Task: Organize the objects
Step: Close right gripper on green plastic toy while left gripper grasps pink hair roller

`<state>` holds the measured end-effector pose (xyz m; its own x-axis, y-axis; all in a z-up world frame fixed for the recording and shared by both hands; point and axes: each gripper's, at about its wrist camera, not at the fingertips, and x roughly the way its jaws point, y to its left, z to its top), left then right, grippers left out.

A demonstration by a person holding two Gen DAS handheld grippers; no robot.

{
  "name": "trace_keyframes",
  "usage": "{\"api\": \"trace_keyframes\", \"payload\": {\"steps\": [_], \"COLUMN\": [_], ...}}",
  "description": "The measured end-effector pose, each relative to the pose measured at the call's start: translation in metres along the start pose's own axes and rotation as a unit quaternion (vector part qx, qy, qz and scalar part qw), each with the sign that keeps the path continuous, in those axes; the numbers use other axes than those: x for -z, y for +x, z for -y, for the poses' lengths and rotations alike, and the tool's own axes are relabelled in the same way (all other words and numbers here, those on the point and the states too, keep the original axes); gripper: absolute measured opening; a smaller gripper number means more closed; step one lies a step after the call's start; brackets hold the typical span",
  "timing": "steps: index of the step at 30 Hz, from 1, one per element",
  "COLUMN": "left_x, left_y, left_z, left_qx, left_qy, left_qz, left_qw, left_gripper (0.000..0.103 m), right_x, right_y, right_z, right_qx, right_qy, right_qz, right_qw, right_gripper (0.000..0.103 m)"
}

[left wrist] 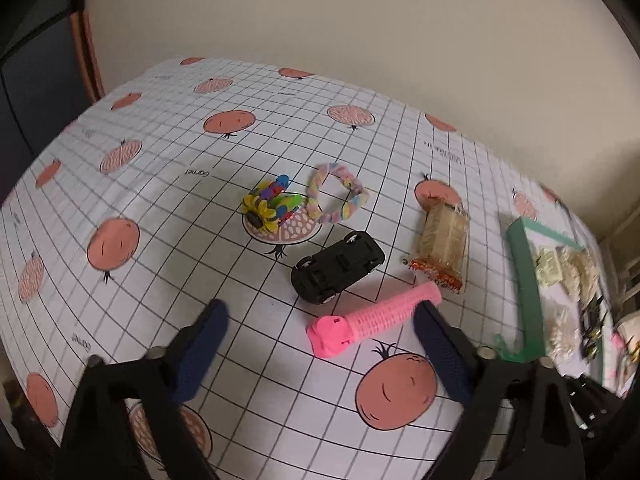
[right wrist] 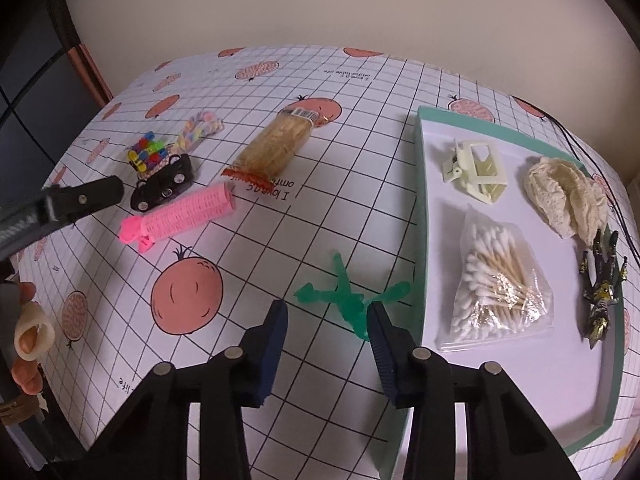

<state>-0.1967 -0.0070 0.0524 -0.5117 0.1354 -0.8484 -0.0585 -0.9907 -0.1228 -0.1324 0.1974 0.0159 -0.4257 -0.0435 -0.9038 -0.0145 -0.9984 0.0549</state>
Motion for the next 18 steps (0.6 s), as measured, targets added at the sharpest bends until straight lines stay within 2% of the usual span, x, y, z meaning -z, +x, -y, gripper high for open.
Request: {"api": "trace_keyframes", "payload": {"steps": [4, 8, 13, 15, 18], "left_x": [0.0, 0.0, 0.004, 0.005, 0.006], "left_y": [0.008, 0.018, 0.024, 0.026, 0.027], "left_z": [0.01, 0.026, 0.045, 0.05, 0.058], "left_qx": [-0.003, -0.008, -0.01, -0.01, -0.011], "left_qy": [0.028, 0.063, 0.108, 0.118, 0.137], "left_qz": [-0.004, -0.009, -0.01, -0.013, -0.013], "left_qw": [0.9996, 0.998, 0.994, 0.9928, 0.9905], "left_gripper": [0.076, 0.064, 0.051, 0.043, 0.043], "right_x": [-0.001, -0.002, -0.002, -0.002, -0.002], "right_y": [0.005, 0.005, 0.005, 0.005, 0.005], "right_z": [0.0, 0.003, 0.009, 0.013, 0.017], "right_qx": [0.005, -0.003, -0.007, -0.007, -0.004], "right_qy": [0.001, 0.009, 0.021, 0.029, 0.036], "right_qz": [-0.004, 0.001, 0.002, 0.003, 0.002], "right_qw": [1.0, 1.0, 1.0, 1.0, 0.999], "right_gripper": [0.039, 0.037, 0.025, 0.019, 0.011]}}
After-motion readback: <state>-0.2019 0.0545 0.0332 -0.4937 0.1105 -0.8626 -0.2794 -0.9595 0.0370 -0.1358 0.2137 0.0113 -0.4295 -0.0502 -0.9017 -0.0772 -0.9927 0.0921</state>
